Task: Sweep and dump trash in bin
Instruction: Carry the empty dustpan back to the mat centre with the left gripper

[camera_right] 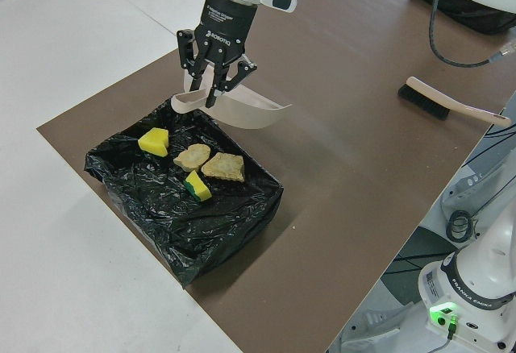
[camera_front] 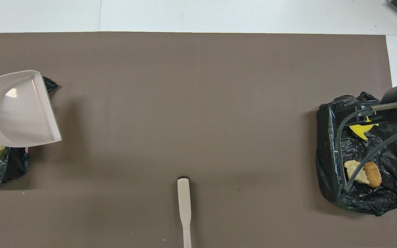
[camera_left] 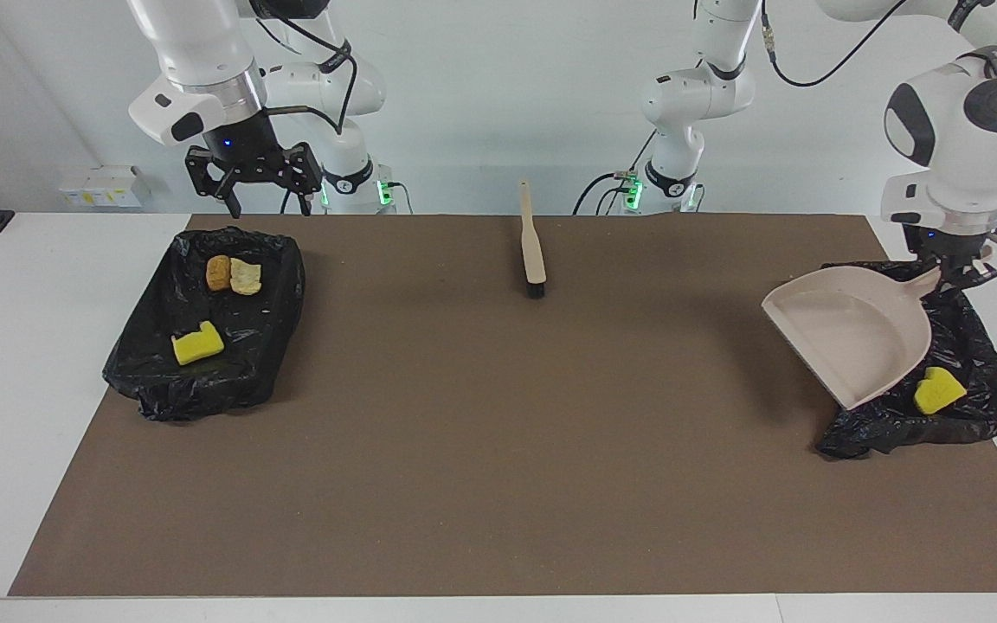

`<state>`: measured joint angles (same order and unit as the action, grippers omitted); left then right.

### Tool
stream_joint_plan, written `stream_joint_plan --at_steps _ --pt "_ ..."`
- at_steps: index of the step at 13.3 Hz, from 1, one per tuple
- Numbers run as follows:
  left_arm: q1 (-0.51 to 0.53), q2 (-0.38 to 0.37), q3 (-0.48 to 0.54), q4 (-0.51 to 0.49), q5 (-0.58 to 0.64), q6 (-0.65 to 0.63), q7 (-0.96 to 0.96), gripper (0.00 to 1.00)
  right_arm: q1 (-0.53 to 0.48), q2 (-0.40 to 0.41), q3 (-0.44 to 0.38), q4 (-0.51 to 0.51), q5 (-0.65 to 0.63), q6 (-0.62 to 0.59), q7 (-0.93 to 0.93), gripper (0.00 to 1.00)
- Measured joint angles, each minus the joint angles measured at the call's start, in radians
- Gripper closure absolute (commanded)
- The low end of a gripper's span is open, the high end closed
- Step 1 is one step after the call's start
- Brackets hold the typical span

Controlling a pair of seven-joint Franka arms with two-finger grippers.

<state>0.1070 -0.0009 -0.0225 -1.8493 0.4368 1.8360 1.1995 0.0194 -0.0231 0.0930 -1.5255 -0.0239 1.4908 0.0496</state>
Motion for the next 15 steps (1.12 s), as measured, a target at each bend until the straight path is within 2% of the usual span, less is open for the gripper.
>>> stream_joint_plan --at_steps 4,9,15 --pt "-0.132 -0.046 -0.004 -0.095 -0.089 -0.046 -0.26 1.0 -0.001 -0.004 -0.001 -0.004 0.0 0.0 0.0 0.0" --pt "-0.319 -0.047 -0.005 -0.108 -0.223 -0.101 -0.615 1.0 -0.001 -0.03 -0.001 -0.046 0.006 0.0 0.0 0.0" --pt "-0.545 -0.039 -0.005 -0.108 -0.409 -0.089 -1.137 1.0 -0.001 -0.042 -0.001 -0.059 0.01 0.0 0.0 0.0"
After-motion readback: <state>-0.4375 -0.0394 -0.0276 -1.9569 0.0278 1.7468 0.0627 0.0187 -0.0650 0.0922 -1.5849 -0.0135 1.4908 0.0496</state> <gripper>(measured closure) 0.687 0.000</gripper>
